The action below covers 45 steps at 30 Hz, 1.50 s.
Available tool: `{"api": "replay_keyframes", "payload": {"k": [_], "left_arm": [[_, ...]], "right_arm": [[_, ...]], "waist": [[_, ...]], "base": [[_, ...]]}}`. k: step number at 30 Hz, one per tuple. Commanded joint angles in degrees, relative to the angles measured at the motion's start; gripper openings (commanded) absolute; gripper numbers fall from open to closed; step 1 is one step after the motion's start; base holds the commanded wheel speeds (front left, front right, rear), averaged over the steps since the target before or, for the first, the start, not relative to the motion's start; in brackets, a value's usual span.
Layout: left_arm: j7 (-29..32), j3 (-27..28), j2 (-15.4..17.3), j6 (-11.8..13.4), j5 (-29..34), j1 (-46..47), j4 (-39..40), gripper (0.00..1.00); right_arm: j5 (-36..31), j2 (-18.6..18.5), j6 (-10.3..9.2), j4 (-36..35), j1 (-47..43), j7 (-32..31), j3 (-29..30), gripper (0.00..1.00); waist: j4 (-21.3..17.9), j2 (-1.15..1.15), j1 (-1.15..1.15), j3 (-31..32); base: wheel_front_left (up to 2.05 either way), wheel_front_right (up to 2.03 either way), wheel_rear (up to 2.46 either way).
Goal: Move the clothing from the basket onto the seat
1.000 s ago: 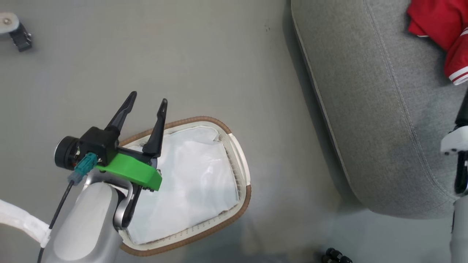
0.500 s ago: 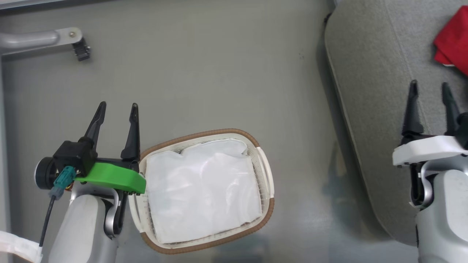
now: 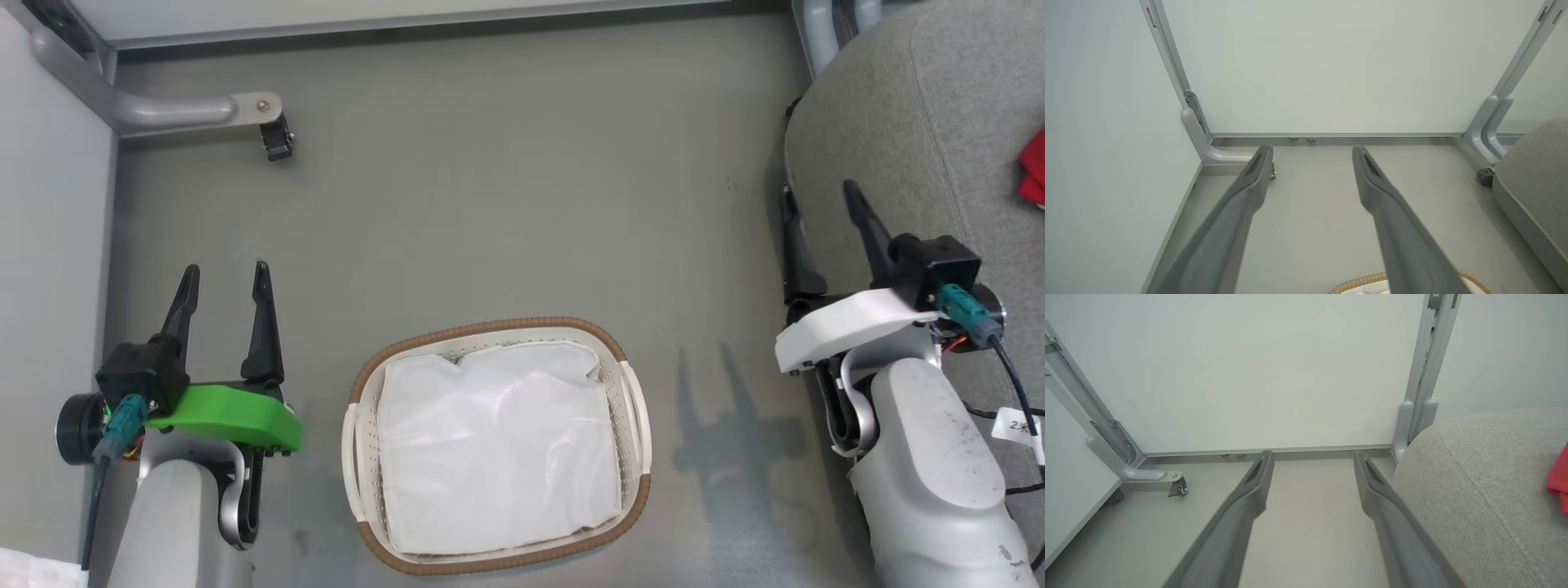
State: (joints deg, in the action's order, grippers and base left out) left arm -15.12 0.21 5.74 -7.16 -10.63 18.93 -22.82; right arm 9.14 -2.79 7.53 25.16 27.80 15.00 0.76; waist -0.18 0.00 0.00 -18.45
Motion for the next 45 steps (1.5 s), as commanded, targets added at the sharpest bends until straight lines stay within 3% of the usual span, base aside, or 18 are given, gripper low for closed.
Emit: {"api": "replay_keyframes", "payload": {"k": [1, 28, 43, 44, 45], "left_arm": [[-0.03, 0.72, -0.49, -0.26, 0.03, -1.35, -0.61, 1.0], [-0.03, 4.2, -2.55, -0.41, 0.79, -11.44, -0.43, 1.0], [-0.03, 3.38, -2.76, -0.41, -1.48, -13.11, 1.56, 1.0], [0.01, 3.2, -2.79, -0.23, -1.55, -12.48, 1.7, 0.0], [0.05, 3.18, -2.86, -0.22, -1.74, -12.45, 1.48, 0.0]], "right_arm": [[0.75, -0.28, -0.08, 0.47, 0.56, 0.27, -0.59, 1.0], [4.31, -0.26, -0.08, 3.11, -8.61, 0.27, -6.08, 1.0], [4.91, -0.26, -0.08, 1.41, -10.29, 0.27, -6.98, 1.0], [5.02, -0.02, 0.0, 1.26, -9.86, 0.0, -7.11, 0.0], [5.11, 0.07, 0.0, 1.4, -9.9, -0.05, -7.13, 0.0]], "waist": [[0.73, 0.0, 0.0, 1.27], [-0.07, 0.0, 0.0, 11.65], [-0.53, 0.0, 0.0, 12.86], [-0.64, 0.0, 0.0, 12.89], [-0.69, 0.0, 0.0, 12.92]], "base": [[0.0, 0.0, 0.0], [0.0, 0.0, 0.0], [0.0, 0.0, 0.0], [0.0, 0.0, 0.0], [0.0, 0.0, 0.0]]}}
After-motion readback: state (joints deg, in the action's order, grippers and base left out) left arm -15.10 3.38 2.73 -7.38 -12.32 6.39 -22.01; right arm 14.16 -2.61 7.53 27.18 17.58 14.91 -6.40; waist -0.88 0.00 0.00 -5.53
